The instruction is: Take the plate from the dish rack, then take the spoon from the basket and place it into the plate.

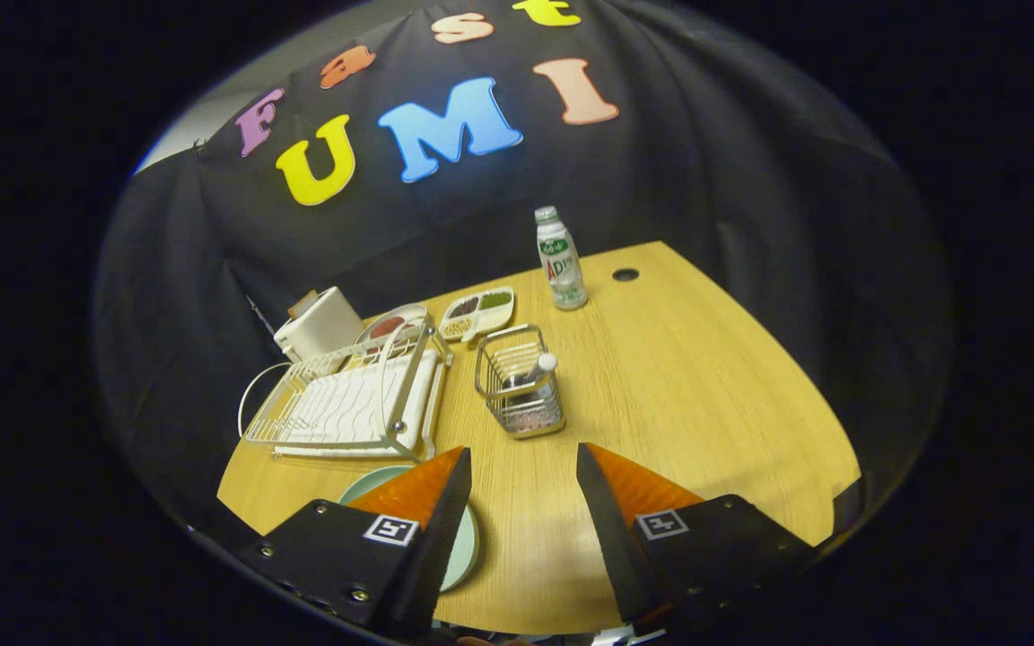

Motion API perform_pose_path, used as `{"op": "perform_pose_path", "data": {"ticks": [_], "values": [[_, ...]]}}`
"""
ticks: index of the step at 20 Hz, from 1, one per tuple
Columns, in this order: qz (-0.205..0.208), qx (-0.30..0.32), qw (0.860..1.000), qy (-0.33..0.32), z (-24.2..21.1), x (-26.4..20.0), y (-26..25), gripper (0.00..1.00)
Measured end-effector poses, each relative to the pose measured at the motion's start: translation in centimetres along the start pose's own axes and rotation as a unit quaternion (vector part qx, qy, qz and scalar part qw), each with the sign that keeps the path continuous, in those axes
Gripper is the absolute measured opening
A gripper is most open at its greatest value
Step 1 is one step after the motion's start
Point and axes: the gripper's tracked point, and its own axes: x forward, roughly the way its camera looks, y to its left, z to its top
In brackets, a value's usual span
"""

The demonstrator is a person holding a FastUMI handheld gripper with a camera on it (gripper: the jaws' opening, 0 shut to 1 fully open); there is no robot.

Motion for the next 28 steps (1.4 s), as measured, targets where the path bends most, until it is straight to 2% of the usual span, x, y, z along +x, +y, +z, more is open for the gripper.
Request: {"op": "perform_pose_path", "data": {"ticks": [5,11,19,26,28], "values": [[-0.005,-0.016,0.991,-0.129,7.1,-1.5,-1.1,0.73],[0.004,-0.058,0.979,-0.195,10.2,-1.0,-1.5,0.73],[0.024,-0.088,0.973,-0.210,8.6,3.9,-1.2,0.73],[0.019,-0.119,0.977,-0.176,5.0,11.0,-1.2,0.73],[0.015,-0.122,0.977,-0.173,4.4,12.5,-1.4,0.70]]}}
